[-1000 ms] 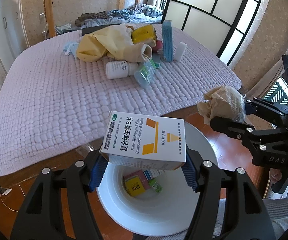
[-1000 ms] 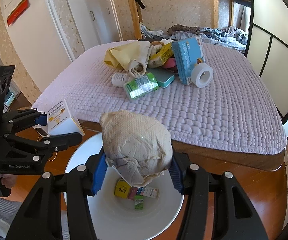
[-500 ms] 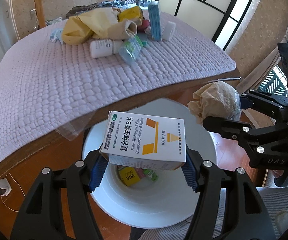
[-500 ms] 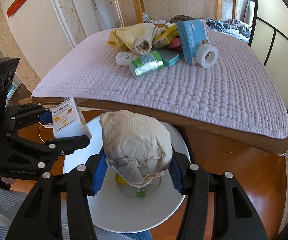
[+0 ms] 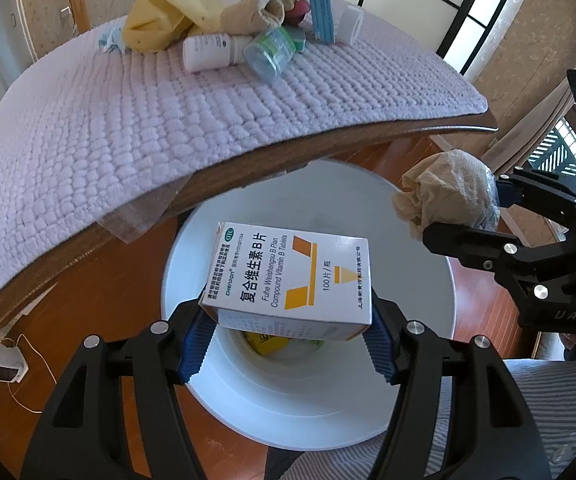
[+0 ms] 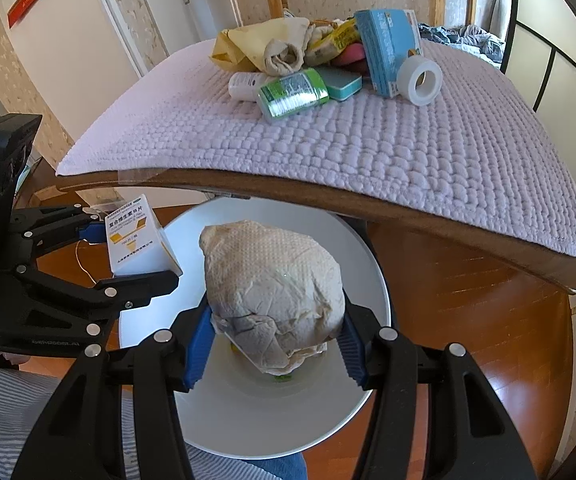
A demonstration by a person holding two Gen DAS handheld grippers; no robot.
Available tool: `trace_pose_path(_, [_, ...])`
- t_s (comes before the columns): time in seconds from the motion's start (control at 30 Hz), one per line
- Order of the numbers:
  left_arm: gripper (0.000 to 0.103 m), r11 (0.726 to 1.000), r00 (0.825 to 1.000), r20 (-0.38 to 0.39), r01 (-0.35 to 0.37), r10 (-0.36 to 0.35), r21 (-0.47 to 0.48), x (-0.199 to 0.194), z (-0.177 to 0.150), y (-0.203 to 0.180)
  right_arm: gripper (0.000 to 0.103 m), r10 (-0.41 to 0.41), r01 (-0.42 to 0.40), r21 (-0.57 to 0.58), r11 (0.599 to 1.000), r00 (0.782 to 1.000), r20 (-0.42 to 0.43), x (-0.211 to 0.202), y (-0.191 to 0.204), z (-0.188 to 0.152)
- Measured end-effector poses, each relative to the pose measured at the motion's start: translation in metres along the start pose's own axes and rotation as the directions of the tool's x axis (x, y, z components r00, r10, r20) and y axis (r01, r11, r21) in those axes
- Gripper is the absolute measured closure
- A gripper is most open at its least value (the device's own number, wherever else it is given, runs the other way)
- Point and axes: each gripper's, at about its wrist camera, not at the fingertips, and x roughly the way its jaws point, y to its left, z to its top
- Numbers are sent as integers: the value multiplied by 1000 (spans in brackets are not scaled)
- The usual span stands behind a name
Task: Collect trash
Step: 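Carry the white box and crumpled tissue with both grippers over the white bin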
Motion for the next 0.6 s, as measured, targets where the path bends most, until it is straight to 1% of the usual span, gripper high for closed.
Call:
trace_pose_path(0.23, [37,1000,1000,-21,-9,9,-9,8,-5,5,50,-1,1,8,1000,1000,-21,15,1,0])
trace_pose_path(0.6, [37,999,999,-44,-26,25,-20,24,-10,-3,50,2,-2,7,1000,999,-35,28,1,1])
